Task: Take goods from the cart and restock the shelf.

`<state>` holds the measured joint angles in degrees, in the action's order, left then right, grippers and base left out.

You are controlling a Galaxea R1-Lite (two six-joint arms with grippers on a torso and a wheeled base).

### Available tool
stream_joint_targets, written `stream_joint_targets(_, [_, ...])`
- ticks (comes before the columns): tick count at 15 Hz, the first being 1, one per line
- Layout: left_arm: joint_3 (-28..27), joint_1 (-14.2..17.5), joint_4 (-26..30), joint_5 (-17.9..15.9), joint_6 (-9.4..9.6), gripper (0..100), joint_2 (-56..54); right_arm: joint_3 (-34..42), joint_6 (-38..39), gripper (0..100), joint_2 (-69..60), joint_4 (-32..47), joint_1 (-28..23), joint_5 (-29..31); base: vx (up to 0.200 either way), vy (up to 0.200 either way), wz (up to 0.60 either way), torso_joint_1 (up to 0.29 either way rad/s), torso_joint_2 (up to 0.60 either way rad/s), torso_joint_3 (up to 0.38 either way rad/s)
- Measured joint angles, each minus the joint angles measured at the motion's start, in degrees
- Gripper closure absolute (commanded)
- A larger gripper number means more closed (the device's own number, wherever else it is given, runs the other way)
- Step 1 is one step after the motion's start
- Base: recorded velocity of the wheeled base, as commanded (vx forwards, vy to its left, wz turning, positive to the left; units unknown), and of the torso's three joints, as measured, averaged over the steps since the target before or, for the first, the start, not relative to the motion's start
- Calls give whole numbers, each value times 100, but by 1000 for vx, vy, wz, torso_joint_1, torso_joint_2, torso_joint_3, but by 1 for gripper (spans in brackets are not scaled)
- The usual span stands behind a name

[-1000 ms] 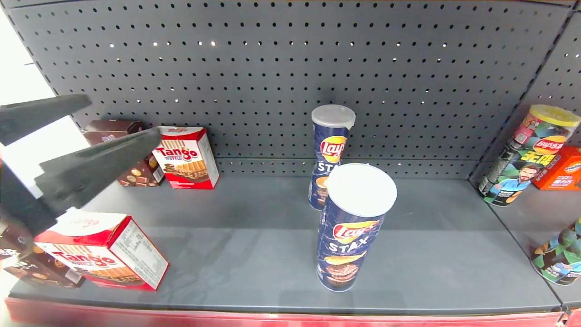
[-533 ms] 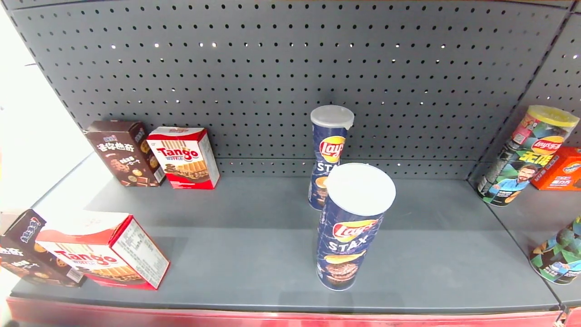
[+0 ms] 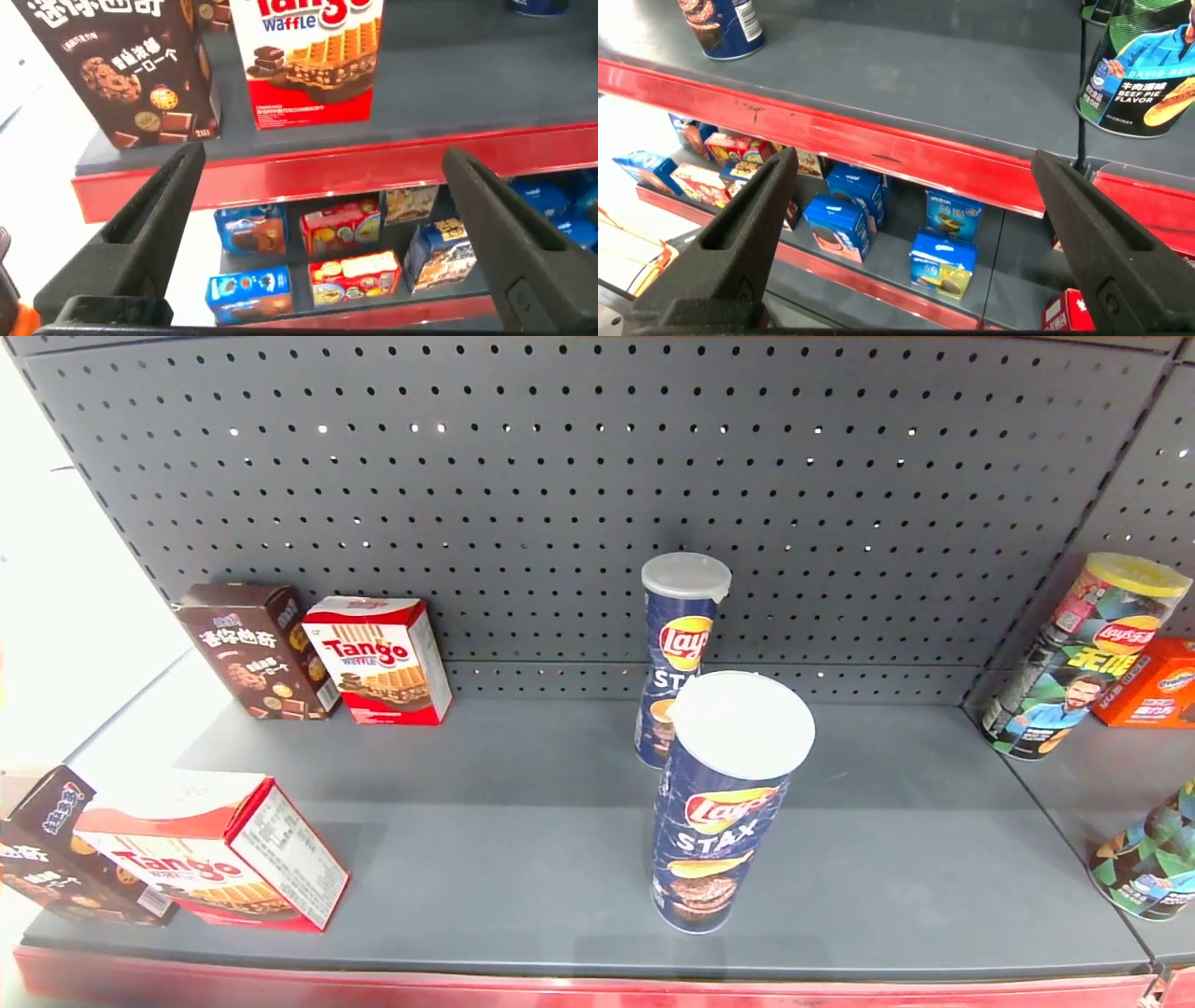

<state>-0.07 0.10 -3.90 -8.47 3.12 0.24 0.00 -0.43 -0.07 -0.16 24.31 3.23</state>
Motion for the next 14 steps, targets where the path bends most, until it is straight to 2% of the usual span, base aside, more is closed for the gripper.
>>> stream_joint_targets(1, [5, 4, 5, -252, 13, 0, -15, 0, 0, 0, 0, 0, 2, 2, 0, 0, 0, 0, 0, 0])
stream_joint_targets(2, [7, 11, 2, -176, 11, 0, -24, 0, 0, 0, 0, 0, 5, 0, 0, 0, 0, 0, 0, 0])
stream_joint_targets(3, [7, 15, 23, 111, 21, 0, -34, 0, 0, 0, 0, 0, 5, 2, 0, 0, 0, 0, 0, 0])
stream_joint_targets(4, [7, 12, 148, 547, 73, 0, -38, 0, 0, 0, 0, 0, 2, 2, 0, 0, 0, 0, 0, 0])
stream_joint_targets(5, [-4, 15, 469, 929, 144, 0, -40, 0, 2, 0, 0, 0, 2, 2, 0, 0, 0, 0, 0, 0])
stream_joint_targets(6, [-37, 17, 549, 978, 196, 0, -43, 0, 0, 0, 0, 2, 0, 0, 0, 0, 0, 0, 0, 0])
stream_joint_targets(7, [-44, 12, 556, 907, 194, 0, -43, 0, 0, 0, 0, 2, 0, 2, 0, 0, 0, 0, 0, 0])
stream_joint_targets(9, [-48, -10, 545, 638, -85, 0, -43, 0, 0, 0, 0, 0, 0, 0, 0, 0, 0, 0, 0, 0])
stream_joint_targets(10, [-52, -10, 545, 629, -132, 0, -43, 0, -6, 0, 0, 0, 5, -52, 0, 0, 0, 0, 0, 0])
stream_joint_targets(14, [-56, -17, 535, 621, -121, 0, -43, 0, -46, 0, 0, 5, 5, -66, 0, 0, 0, 0, 0, 0])
